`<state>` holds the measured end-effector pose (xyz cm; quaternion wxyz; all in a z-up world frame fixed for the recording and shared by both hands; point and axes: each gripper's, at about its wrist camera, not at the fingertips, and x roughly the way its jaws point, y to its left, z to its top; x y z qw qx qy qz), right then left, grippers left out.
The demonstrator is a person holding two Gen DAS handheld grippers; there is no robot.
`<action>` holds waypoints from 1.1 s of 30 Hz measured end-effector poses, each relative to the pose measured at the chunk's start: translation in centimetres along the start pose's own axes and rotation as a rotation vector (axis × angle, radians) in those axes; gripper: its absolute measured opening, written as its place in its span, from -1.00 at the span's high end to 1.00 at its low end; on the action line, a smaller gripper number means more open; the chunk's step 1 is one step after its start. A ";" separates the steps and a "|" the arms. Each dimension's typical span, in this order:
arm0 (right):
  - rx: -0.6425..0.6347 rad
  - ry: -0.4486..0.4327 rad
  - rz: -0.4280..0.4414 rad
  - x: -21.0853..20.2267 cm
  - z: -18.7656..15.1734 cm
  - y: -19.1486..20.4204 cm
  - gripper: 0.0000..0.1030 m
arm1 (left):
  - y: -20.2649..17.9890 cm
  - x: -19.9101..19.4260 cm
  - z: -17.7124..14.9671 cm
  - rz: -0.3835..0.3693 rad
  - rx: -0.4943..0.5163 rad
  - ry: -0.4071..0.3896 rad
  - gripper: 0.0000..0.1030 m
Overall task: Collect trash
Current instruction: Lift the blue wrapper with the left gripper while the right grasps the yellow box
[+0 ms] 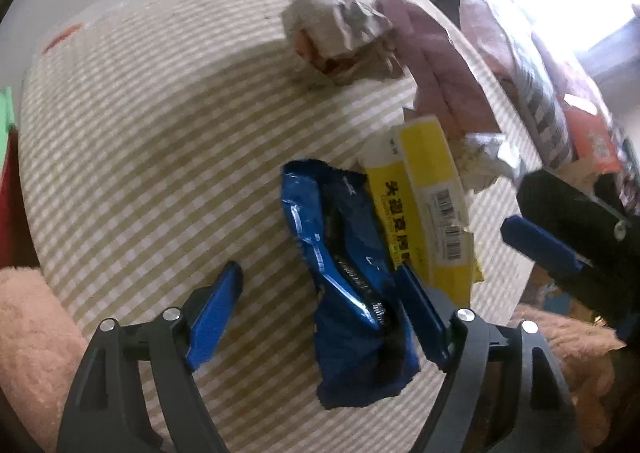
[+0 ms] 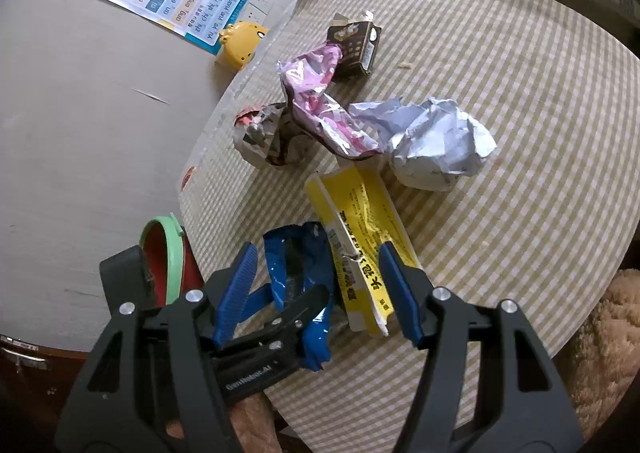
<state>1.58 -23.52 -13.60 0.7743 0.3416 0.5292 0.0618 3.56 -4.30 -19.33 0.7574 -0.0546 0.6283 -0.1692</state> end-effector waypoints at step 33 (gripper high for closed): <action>-0.182 0.060 -0.246 4.8 -0.4 1.8 0.19 | 1.9 -10.9 0.7 0.161 0.099 -0.346 0.62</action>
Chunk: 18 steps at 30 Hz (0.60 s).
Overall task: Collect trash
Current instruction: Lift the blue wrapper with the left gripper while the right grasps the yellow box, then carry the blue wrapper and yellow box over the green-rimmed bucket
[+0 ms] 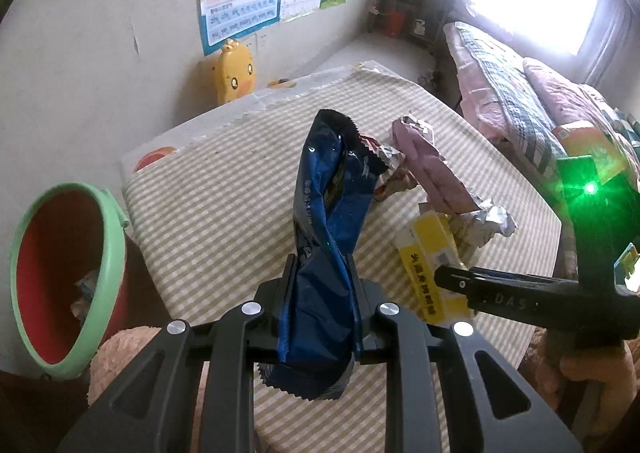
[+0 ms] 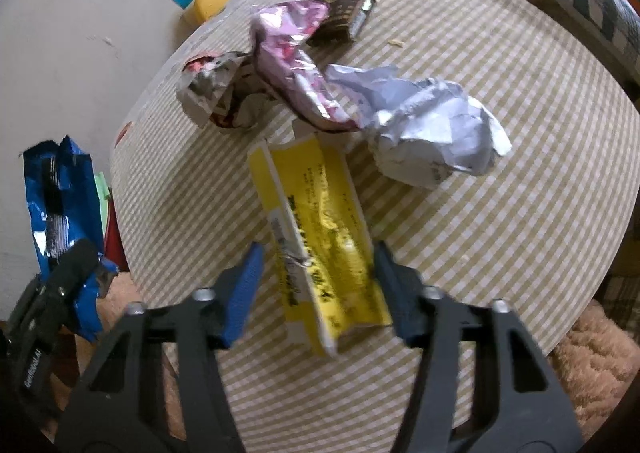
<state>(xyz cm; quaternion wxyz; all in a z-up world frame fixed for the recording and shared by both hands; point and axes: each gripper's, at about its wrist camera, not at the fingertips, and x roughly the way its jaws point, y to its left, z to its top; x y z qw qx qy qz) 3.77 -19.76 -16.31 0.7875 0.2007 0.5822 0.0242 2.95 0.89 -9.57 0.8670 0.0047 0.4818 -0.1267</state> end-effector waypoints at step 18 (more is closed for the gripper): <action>-0.081 -0.086 -0.083 -2.5 -2.4 1.8 0.33 | 1.3 -7.5 -0.7 0.006 -0.013 -0.171 0.62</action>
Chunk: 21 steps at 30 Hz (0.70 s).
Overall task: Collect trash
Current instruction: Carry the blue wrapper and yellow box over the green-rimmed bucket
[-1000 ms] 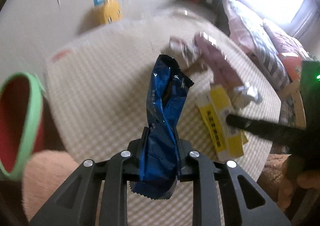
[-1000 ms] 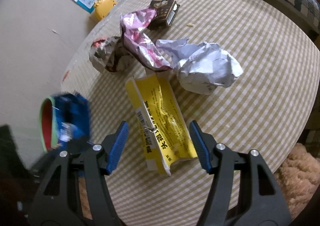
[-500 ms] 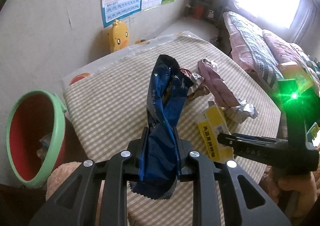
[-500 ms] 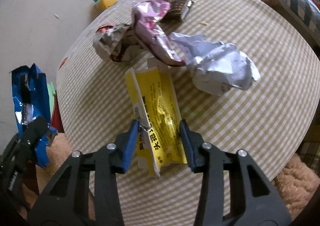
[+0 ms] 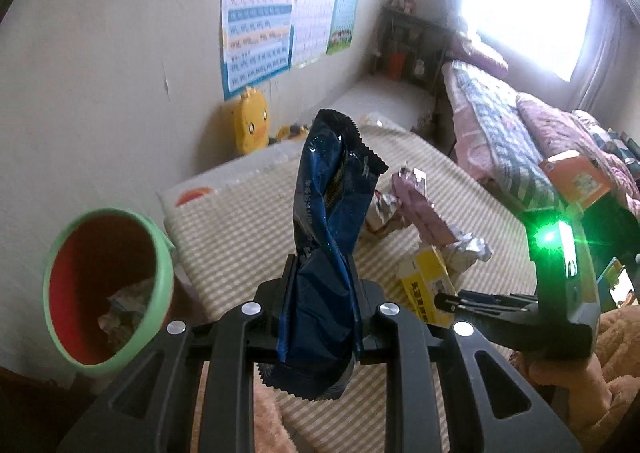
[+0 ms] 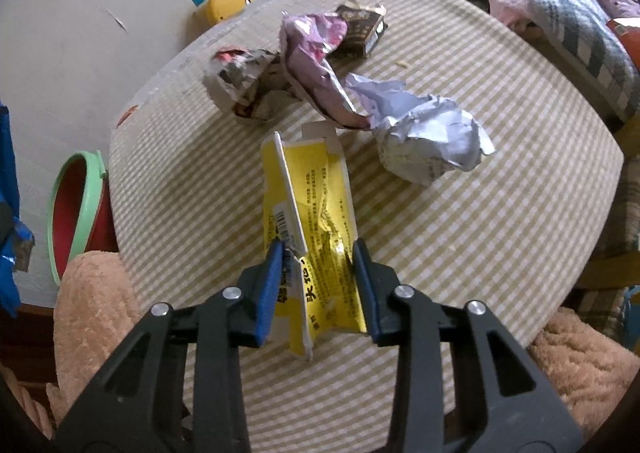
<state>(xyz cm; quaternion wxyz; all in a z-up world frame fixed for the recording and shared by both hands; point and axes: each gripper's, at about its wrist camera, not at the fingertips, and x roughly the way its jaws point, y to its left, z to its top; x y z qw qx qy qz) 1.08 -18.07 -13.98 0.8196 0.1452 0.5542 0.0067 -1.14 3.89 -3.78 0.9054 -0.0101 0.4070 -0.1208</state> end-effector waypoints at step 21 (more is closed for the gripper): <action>0.036 -0.064 -0.052 -3.1 -2.7 0.4 0.33 | 3.0 -2.4 -0.6 -0.013 -0.053 -0.056 0.62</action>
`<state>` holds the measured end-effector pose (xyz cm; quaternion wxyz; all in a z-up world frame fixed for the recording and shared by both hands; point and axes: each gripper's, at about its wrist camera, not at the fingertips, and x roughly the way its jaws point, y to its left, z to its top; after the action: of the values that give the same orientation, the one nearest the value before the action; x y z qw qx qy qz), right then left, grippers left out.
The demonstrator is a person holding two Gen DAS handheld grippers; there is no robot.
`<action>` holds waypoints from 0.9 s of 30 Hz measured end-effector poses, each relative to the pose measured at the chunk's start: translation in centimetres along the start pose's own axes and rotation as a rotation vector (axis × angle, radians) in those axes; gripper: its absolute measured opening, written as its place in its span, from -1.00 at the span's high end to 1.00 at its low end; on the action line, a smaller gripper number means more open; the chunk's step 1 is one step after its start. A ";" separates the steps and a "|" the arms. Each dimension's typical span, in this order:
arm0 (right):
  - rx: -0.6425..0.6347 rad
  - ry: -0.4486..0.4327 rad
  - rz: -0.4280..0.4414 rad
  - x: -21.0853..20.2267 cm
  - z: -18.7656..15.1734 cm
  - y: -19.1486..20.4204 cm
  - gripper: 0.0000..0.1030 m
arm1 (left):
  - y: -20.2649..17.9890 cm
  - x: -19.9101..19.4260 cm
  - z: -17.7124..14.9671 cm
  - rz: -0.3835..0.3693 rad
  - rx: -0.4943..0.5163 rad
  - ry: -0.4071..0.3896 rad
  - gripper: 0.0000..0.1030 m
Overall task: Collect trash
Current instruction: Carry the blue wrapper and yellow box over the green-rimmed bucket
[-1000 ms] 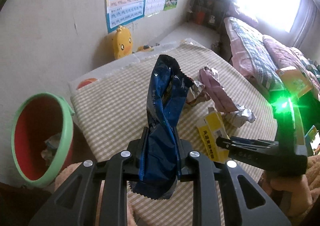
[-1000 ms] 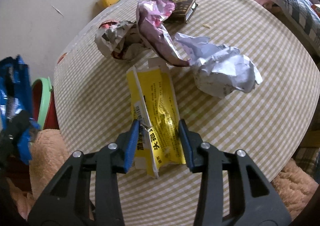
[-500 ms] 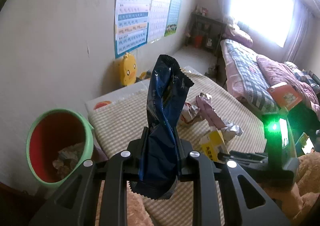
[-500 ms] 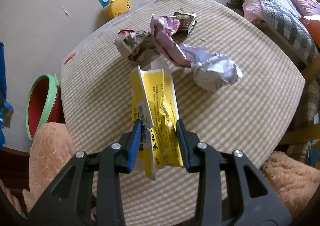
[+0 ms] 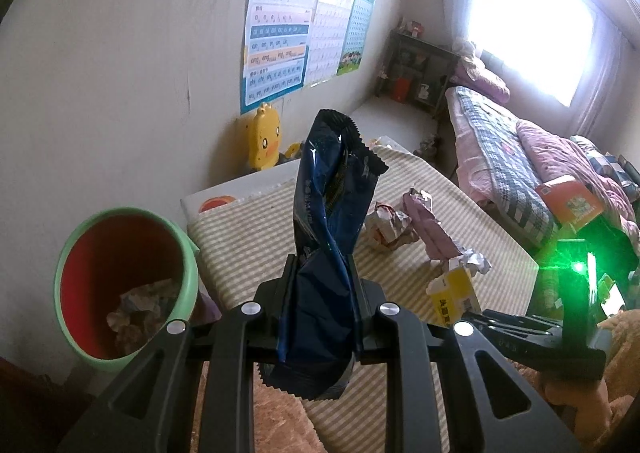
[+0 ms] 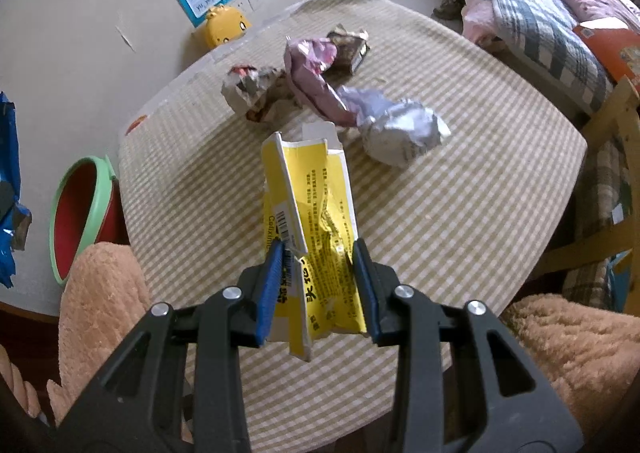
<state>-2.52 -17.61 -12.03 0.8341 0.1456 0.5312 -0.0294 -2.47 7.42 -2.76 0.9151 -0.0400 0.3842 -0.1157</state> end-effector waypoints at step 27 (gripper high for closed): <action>0.006 -0.079 0.143 -1.6 -0.2 2.8 0.33 | 2.9 3.3 -0.9 0.086 -0.031 0.063 0.61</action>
<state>-2.81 -15.01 -10.04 0.8540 0.1844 0.4860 0.0228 -0.32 9.41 -6.17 0.9059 -0.0341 0.4159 -0.0717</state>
